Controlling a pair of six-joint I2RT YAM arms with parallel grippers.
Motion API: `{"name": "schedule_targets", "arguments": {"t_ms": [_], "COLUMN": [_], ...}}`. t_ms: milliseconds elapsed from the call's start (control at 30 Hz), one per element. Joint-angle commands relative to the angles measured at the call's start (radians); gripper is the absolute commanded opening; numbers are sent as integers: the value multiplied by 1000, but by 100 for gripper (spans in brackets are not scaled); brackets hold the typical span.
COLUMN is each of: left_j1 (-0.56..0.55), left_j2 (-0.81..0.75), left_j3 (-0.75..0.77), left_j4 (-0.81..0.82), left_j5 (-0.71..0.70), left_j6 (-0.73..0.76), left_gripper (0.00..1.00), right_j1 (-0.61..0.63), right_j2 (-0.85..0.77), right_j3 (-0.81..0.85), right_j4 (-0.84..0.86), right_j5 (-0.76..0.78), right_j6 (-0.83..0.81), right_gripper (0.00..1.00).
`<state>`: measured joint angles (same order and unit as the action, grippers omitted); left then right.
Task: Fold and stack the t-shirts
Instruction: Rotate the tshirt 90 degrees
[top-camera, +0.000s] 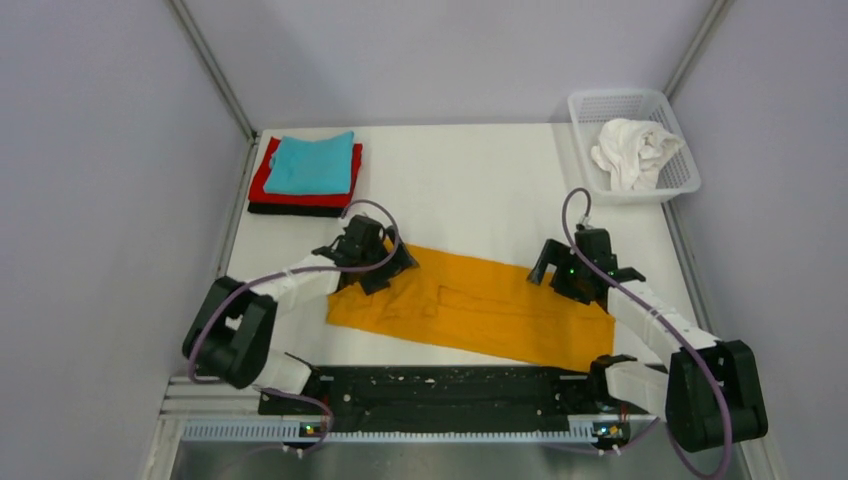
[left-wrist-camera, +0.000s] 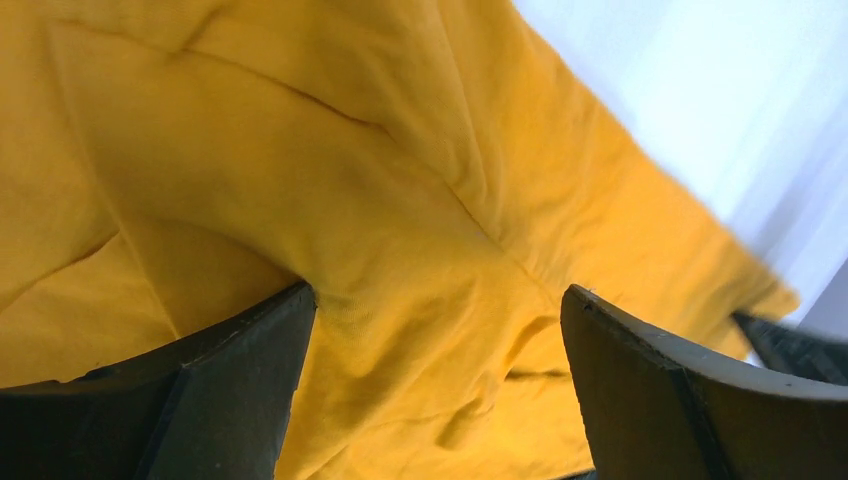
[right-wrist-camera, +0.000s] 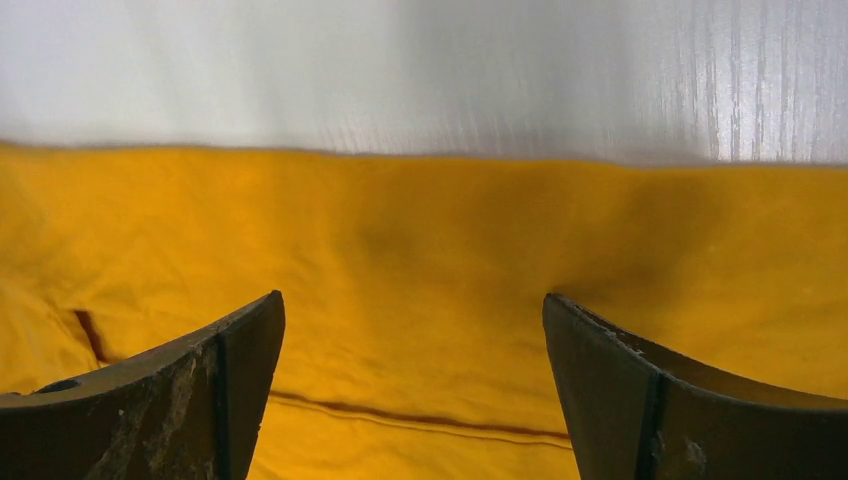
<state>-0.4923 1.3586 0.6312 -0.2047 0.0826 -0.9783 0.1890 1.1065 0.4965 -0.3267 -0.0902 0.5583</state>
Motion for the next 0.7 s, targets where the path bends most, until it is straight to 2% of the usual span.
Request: {"name": "schedule_targets", "arguments": {"t_ms": [0, 133, 267, 367, 433, 533, 600, 667], "left_j1": [54, 76, 80, 90, 102, 98, 94, 93], "left_j2": [254, 586, 939, 1201, 1365, 1522, 1577, 1588], "left_j3": [225, 622, 1141, 1520, 1717, 1873, 1931, 1951], "left_j4": [145, 88, 7, 12, 130, 377, 437, 434], "left_j5": [-62, -5, 99, 190, 331, 312, 246, 197], "left_j6": [72, 168, 197, 99, -32, -262, -346, -352], "left_gripper": [99, 99, 99, 99, 99, 98, 99, 98], "right_j1": [18, 47, 141, 273, 350, 467, 510, 539], "right_j2": [0, 0, -25, -43, -36, 35, 123, 207], "right_j3": [-28, -75, -107, -121, -122, -93, -47, -1], "right_j4": [14, -6, -20, 2, 56, 168, 187, 192], "right_j5": [-2, -22, -95, -179, -261, -311, -324, -312], "right_j6": [-35, -22, 28, 95, 135, 140, 77, 43], "right_gripper": [99, 99, 99, 99, 99, 99, 99, 99]}}
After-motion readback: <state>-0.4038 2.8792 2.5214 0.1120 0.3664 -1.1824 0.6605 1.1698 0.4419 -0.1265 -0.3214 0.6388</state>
